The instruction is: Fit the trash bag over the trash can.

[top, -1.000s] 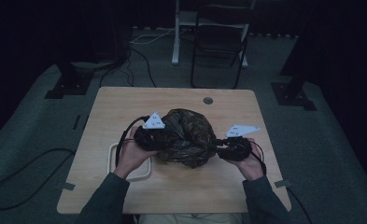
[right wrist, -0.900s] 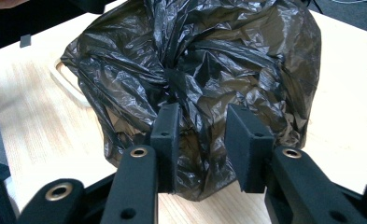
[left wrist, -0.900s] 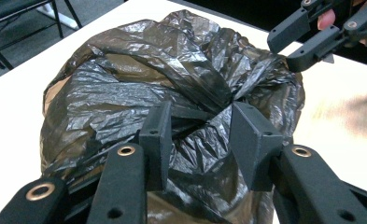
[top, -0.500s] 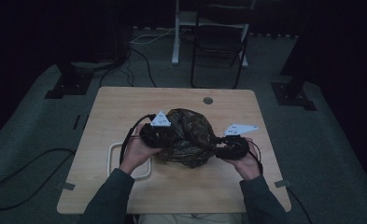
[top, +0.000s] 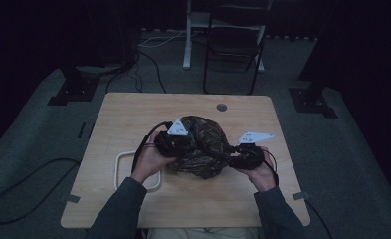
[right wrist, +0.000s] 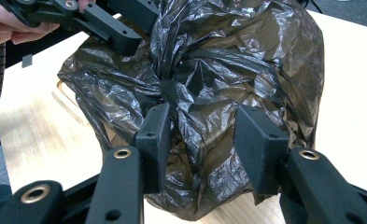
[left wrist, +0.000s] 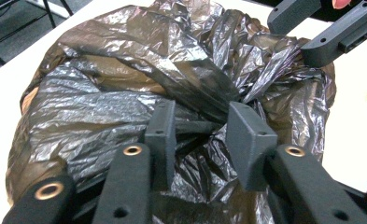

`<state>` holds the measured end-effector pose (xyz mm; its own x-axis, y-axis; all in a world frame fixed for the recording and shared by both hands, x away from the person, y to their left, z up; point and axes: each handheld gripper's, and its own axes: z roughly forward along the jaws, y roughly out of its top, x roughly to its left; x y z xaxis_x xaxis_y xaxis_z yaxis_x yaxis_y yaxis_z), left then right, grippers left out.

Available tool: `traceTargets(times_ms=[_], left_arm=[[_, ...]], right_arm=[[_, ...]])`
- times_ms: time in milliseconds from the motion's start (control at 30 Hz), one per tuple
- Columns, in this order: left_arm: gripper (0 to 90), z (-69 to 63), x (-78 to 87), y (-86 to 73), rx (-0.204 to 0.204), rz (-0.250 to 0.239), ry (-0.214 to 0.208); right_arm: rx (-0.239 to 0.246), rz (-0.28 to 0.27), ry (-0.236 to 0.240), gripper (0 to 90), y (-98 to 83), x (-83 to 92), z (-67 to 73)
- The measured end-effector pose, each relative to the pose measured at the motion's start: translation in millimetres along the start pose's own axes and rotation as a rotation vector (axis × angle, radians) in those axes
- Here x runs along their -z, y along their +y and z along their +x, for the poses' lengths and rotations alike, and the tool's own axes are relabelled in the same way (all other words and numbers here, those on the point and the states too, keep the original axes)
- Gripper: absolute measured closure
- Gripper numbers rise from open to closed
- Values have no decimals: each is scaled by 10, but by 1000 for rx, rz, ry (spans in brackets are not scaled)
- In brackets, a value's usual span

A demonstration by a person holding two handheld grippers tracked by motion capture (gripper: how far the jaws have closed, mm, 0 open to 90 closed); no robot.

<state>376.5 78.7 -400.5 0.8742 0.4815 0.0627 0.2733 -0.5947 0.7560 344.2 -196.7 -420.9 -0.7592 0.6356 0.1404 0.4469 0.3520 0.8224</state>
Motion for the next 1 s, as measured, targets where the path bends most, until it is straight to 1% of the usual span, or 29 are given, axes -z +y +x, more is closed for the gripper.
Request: traceTargets(times_ms=[167, 300, 433, 867, 967, 1000], left_arm=[[651, 13, -48, 36, 0, 9, 1], [619, 26, -86, 60, 4, 14, -1], [605, 29, -142, 70, -4, 37, 1], [582, 82, -250, 84, 5, 78, 1], [579, 88, -287, 86, 8, 94, -1], [576, 91, -299, 88, 4, 102, -2]], right_arm=[[-2, -1, 4, 568, -5, 2, -6], [-6, -2, 8, 572, -9, 2, -8], [-10, -5, 13, 577, -14, 2, -16], [-15, -6, 20, 597, -22, 0, -22], [-15, -6, 21, 601, -23, 0, -26], [-16, -5, 21, 601, -23, 0, -27]])
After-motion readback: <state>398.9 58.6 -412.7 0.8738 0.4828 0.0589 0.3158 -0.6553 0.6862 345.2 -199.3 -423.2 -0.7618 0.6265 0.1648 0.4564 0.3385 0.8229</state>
